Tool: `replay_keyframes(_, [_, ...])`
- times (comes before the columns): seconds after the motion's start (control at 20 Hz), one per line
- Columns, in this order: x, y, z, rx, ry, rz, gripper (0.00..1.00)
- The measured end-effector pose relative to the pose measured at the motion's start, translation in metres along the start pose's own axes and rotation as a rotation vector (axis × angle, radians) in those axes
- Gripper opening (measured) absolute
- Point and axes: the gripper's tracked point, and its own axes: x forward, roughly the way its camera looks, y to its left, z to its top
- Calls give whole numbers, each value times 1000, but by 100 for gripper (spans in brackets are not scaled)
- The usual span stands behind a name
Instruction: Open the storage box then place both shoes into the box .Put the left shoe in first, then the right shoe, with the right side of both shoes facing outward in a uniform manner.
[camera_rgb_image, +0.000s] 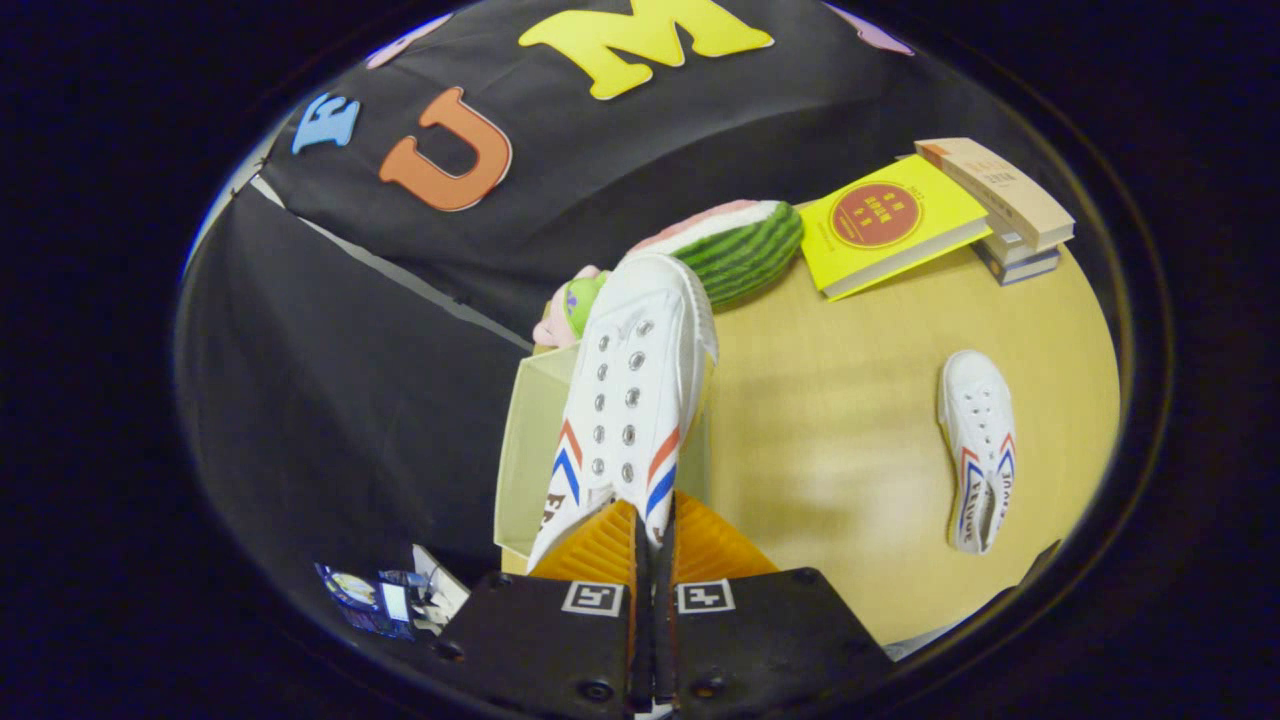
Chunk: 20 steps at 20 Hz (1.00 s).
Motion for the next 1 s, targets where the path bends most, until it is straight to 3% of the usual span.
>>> replay_keyframes(0.2, [34,42,-7,28,-1,53,6])
replay_keyframes(0.7, [151,91,-57,-46,34,-41,6])
replay_keyframes(1.0, [170,92,-67,-74,21,-59,7])
